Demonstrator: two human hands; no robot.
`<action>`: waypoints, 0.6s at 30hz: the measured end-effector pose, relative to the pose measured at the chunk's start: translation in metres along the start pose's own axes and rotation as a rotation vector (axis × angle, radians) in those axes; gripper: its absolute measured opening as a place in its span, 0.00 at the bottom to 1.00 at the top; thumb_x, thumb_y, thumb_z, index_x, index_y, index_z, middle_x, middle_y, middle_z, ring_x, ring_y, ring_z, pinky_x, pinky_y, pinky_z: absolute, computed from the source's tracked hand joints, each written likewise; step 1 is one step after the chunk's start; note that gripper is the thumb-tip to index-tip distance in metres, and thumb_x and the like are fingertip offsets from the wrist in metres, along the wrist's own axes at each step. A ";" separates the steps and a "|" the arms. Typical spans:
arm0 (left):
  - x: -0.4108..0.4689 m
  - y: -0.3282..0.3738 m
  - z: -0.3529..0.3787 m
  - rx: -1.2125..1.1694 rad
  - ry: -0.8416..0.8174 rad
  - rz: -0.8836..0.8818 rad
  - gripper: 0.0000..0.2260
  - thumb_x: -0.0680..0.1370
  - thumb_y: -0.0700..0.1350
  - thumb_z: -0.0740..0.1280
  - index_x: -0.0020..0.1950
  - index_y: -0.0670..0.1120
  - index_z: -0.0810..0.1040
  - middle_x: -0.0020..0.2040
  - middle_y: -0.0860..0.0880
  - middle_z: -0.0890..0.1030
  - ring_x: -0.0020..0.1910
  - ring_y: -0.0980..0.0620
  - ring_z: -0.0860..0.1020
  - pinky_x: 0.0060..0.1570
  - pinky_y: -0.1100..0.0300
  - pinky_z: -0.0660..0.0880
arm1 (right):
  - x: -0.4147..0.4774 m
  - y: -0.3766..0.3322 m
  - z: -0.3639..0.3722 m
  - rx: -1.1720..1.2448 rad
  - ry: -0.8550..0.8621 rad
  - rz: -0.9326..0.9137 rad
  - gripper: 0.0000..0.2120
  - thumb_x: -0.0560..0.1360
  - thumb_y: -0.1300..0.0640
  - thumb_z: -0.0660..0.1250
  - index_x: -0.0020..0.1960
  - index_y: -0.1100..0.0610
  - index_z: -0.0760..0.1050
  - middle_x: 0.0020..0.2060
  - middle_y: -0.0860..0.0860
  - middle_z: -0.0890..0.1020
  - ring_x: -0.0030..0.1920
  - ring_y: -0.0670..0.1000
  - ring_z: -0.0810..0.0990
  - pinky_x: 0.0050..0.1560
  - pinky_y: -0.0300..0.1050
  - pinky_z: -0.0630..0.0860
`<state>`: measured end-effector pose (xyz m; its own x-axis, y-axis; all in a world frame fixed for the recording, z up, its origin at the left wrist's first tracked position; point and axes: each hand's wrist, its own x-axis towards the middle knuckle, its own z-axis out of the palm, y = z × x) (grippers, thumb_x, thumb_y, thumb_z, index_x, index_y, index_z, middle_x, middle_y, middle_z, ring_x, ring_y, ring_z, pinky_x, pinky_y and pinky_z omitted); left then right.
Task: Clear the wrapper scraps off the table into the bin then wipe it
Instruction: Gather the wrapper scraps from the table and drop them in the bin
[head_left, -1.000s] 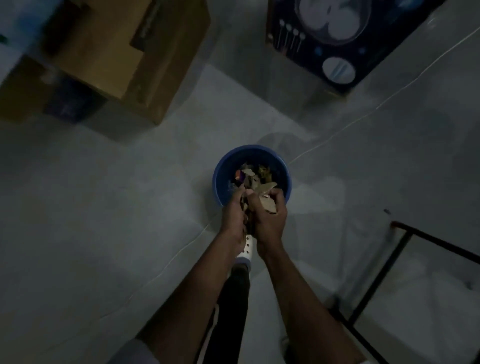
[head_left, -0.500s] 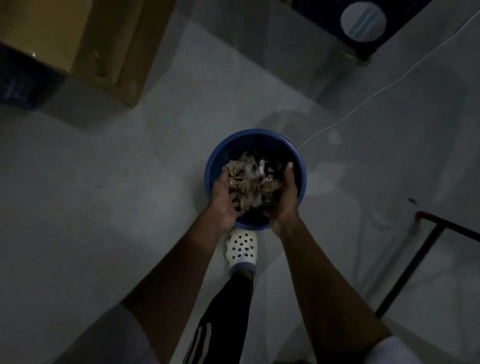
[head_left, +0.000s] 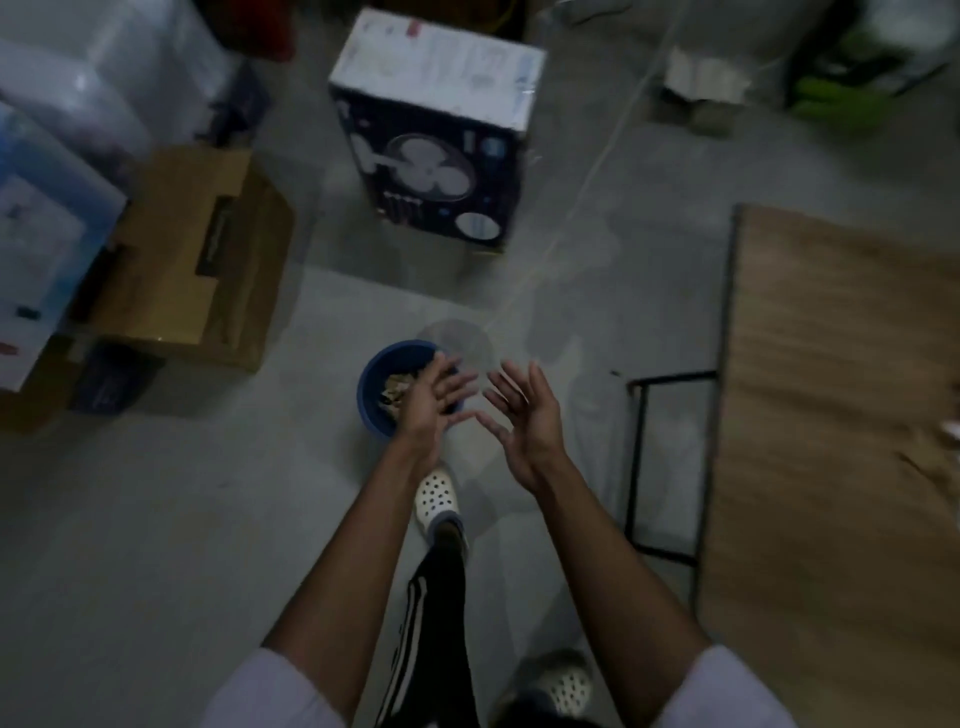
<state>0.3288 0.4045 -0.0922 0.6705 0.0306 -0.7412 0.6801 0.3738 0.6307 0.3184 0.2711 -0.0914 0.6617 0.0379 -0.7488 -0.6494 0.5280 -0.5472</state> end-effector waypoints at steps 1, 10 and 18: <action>-0.034 -0.001 0.020 0.030 -0.019 0.029 0.18 0.85 0.56 0.58 0.66 0.46 0.78 0.59 0.44 0.84 0.63 0.43 0.80 0.54 0.50 0.79 | -0.038 -0.015 -0.012 -0.002 -0.010 -0.037 0.26 0.83 0.39 0.57 0.72 0.55 0.74 0.67 0.53 0.80 0.67 0.52 0.77 0.64 0.55 0.77; -0.265 -0.118 0.191 0.216 -0.286 0.127 0.13 0.86 0.49 0.58 0.58 0.46 0.80 0.52 0.45 0.83 0.44 0.50 0.81 0.45 0.53 0.77 | -0.291 -0.064 -0.209 -0.094 0.092 -0.422 0.16 0.84 0.50 0.60 0.66 0.55 0.79 0.59 0.52 0.85 0.59 0.49 0.83 0.49 0.43 0.79; -0.326 -0.187 0.297 0.562 -0.444 0.089 0.07 0.84 0.47 0.64 0.55 0.47 0.81 0.45 0.48 0.84 0.39 0.53 0.80 0.36 0.60 0.74 | -0.347 -0.085 -0.332 0.016 0.336 -0.507 0.13 0.83 0.49 0.63 0.61 0.53 0.80 0.57 0.48 0.86 0.58 0.51 0.81 0.50 0.49 0.77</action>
<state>0.0711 0.0493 0.1001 0.7062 -0.3857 -0.5938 0.5871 -0.1497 0.7955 0.0193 -0.0683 0.0909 0.7311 -0.4901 -0.4746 -0.2767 0.4230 -0.8629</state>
